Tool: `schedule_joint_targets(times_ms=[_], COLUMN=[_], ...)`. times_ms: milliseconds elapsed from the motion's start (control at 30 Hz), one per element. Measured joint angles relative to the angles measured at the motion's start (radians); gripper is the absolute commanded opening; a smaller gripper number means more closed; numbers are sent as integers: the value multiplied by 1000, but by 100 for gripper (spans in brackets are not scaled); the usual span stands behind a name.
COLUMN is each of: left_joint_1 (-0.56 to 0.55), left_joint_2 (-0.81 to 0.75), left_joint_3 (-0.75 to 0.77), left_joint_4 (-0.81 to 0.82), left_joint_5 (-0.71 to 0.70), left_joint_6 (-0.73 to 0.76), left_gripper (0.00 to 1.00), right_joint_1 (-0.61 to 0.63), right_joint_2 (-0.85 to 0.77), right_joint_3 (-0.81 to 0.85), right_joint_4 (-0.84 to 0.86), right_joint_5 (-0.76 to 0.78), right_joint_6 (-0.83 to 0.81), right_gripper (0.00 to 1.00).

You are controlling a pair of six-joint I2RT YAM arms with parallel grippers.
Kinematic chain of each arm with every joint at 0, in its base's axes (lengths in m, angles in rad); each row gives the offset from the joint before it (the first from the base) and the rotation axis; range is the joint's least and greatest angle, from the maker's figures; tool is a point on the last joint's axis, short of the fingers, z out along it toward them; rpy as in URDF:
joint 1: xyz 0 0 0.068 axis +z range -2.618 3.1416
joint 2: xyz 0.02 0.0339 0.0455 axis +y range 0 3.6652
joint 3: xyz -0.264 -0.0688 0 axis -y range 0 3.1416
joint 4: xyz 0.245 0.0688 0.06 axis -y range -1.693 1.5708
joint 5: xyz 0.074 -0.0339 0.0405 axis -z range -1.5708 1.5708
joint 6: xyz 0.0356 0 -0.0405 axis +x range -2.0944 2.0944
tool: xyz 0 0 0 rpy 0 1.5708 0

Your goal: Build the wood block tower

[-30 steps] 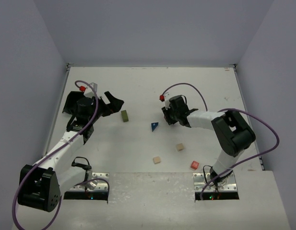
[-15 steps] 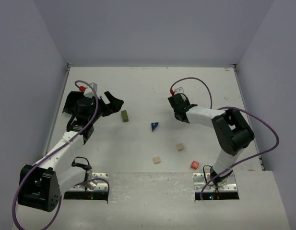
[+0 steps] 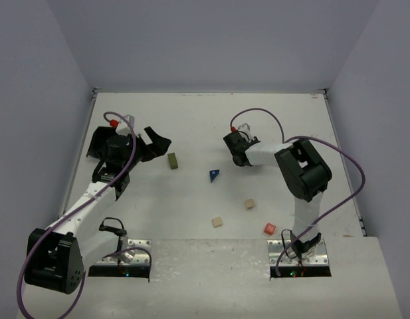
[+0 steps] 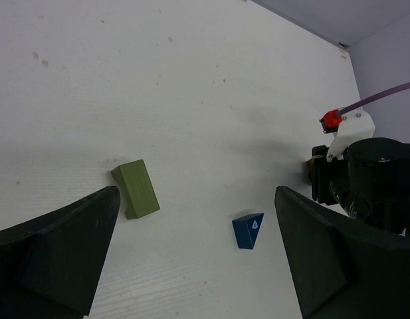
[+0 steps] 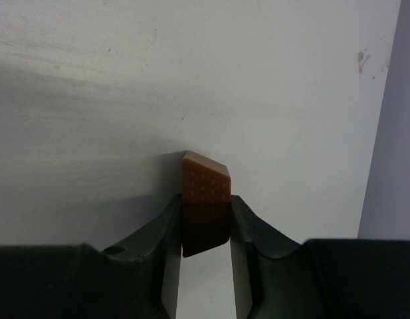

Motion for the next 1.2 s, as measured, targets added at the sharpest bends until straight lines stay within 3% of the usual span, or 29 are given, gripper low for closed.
schedule_joint_targets(times_ms=[267,500,567,700,1033,1200], left_joint_1=[0,0,0,0,0,0], left_joint_2=[0,0,0,1,2,0], left_joint_3=[0,0,0,0,0,0], left_joint_4=[-2,-3,-3,-3,-20,-21], left_joint_5=[-35,-41,-42,-42,-46,-45], left_joint_6=[-10,-18,-18,-18,-18,-17], left_gripper=[100,100,100,100,100,100], right_joint_1=[8,25,29,35,25,-100], right_joint_2=[5,2,-6,-40,-212,-252], right_joint_3=[19,32,32,30,-40,-46], right_joint_4=[-37,-52,-54,-50,-23,7], right_joint_5=[-4,-8,-24,-99,-376,-548], right_joint_6=[29,40,44,60,100,141], right_gripper=[52,61,69,99,99,99])
